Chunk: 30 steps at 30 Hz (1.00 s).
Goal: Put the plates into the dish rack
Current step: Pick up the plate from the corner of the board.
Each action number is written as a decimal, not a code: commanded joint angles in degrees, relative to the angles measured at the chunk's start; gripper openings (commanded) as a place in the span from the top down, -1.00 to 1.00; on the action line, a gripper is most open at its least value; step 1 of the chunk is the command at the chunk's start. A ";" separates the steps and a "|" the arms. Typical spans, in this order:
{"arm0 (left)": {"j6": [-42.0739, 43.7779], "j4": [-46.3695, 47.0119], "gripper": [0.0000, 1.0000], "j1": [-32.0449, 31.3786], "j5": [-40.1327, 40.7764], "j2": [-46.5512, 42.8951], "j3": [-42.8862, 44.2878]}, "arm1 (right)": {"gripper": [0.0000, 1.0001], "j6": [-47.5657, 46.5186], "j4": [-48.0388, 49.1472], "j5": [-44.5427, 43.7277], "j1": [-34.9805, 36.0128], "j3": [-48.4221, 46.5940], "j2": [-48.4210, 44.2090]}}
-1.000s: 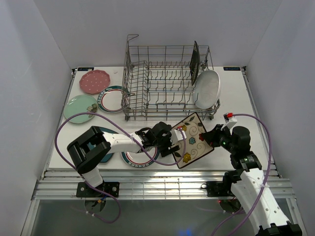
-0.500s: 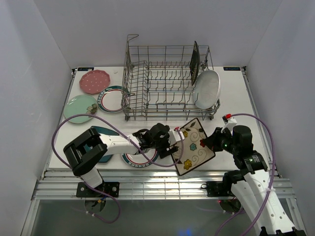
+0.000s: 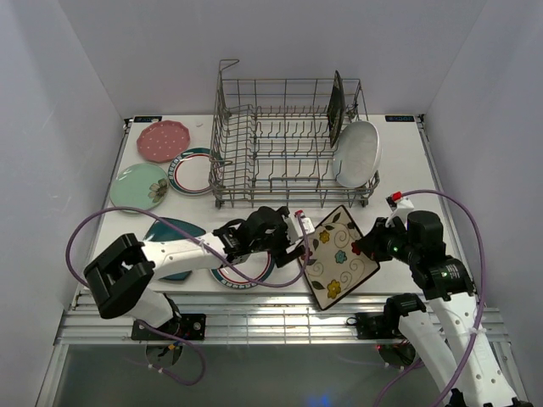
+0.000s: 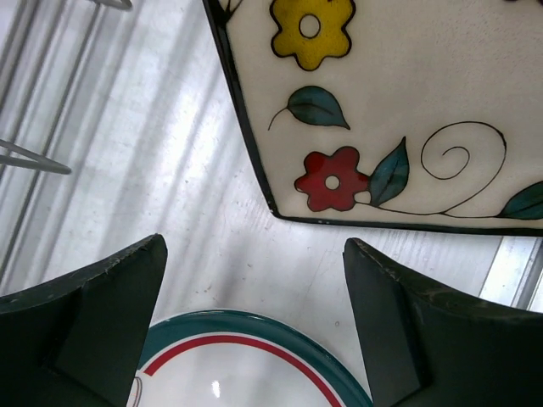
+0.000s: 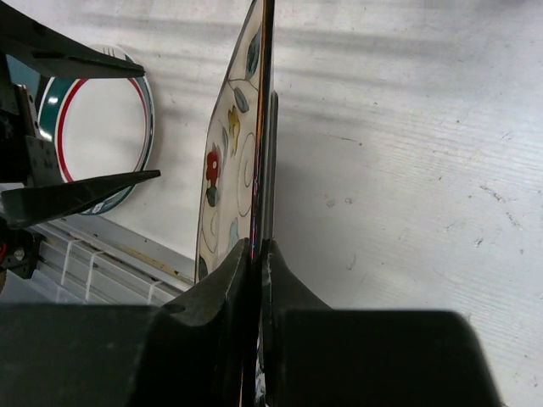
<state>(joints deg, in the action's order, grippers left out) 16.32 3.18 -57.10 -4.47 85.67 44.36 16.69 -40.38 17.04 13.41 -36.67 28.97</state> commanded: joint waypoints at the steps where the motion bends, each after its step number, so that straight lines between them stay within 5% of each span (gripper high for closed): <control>1: -0.94 -0.63 -0.92 0.67 -1.42 -4.80 -0.41 | 0.85 0.71 4.96 1.69 0.21 -7.45 -0.85; 30: -4.71 -1.34 -0.96 13.86 -4.76 -24.58 -2.17 | 0.85 2.56 3.47 1.77 0.21 -37.93 11.80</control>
<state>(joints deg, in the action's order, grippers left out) 12.58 0.84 -43.81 -8.99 63.37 43.29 15.14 -47.09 15.40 13.52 -66.74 40.10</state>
